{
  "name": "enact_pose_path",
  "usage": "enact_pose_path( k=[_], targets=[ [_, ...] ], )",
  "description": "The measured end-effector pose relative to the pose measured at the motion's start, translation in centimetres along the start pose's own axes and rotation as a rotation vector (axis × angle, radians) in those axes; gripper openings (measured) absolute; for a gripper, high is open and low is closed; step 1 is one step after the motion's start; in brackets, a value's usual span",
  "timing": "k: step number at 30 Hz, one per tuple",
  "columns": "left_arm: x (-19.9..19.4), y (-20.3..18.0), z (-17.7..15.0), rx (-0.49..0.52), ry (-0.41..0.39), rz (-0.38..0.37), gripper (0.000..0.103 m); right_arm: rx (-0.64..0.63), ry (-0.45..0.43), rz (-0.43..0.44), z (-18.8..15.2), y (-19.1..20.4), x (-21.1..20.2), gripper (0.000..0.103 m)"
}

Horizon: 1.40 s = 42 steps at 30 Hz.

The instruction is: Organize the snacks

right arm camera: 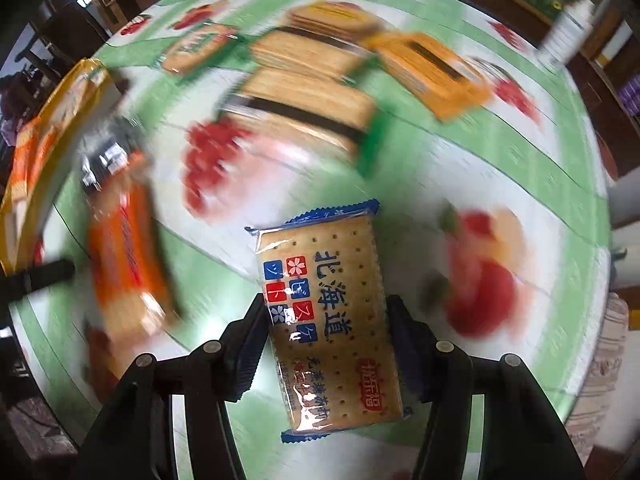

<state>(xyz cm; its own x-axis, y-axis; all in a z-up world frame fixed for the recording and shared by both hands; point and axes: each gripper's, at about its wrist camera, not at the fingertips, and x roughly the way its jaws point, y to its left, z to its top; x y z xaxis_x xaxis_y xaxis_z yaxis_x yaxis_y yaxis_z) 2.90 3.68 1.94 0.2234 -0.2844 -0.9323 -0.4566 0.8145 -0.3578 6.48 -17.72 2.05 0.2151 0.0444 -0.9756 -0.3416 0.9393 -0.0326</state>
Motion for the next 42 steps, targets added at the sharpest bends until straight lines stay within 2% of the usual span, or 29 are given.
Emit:
enact_pose_path(
  k=[3, 5, 8, 9, 10, 13, 14, 15, 22, 31, 33, 37, 42],
  targets=[
    [1.1, -1.5, -0.4, -0.066, 0.01, 0.011, 0.056, 0.05, 0.001, 0.002, -1.6, -2.3, -0.3, 0.059],
    [1.6, -2.4, -0.6, -0.092, -0.017, 0.053, 0.056, 0.069, -0.008, 0.004, -2.2, -3.1, -0.4, 0.06],
    [2.8, -3.6, -0.3, -0.104, -0.03, 0.103, 0.06, 0.074, -0.02, 0.006, -2.6, -3.7, -0.6, 0.06],
    [3.2, -4.0, -0.2, -0.112, -0.034, 0.117, 0.068, 0.071, -0.022, 0.005, -2.6, -3.7, -0.6, 0.061],
    [3.3, -4.5, -0.1, -0.107, -0.054, 0.13, 0.072, 0.07, -0.024, 0.006, -2.6, -3.6, -0.6, 0.062],
    [3.8, -5.2, 0.1, -0.105, -0.051, 0.185, 0.072, 0.072, -0.027, 0.009, -3.1, -3.8, -0.8, 0.062],
    [4.0, -5.5, 0.1, -0.088, -0.047, 0.204, 0.07, 0.069, -0.028, 0.007, -3.1, -3.8, -0.8, 0.06],
    [4.1, -5.8, 0.1, -0.072, -0.045, 0.226, 0.056, 0.066, -0.03, 0.001, -3.5, -3.5, -0.8, 0.06],
    [3.9, -6.3, -1.0, 0.094, -0.028, 0.167, 0.055, 0.086, -0.052, -0.003, -4.5, -3.6, -1.6, 0.058],
    [2.9, -4.6, -5.6, 0.376, -0.019, 0.206, 0.055, 0.156, -0.05, 0.043, -6.8, -3.0, -2.3, 0.058],
    [2.5, -3.9, -7.0, 0.466, -0.043, 0.218, 0.055, 0.166, -0.052, 0.052, -7.4, -2.7, -2.5, 0.058],
    [1.4, -2.7, -10.1, 0.628, -0.148, 0.262, 0.055, 0.2, -0.057, 0.097, -9.3, -1.3, -3.0, 0.058],
    [-0.3, -0.4, -11.7, 0.696, -0.186, 0.241, 0.055, 0.236, -0.065, 0.162, -11.0, 0.6, -3.5, 0.058]
  ],
)
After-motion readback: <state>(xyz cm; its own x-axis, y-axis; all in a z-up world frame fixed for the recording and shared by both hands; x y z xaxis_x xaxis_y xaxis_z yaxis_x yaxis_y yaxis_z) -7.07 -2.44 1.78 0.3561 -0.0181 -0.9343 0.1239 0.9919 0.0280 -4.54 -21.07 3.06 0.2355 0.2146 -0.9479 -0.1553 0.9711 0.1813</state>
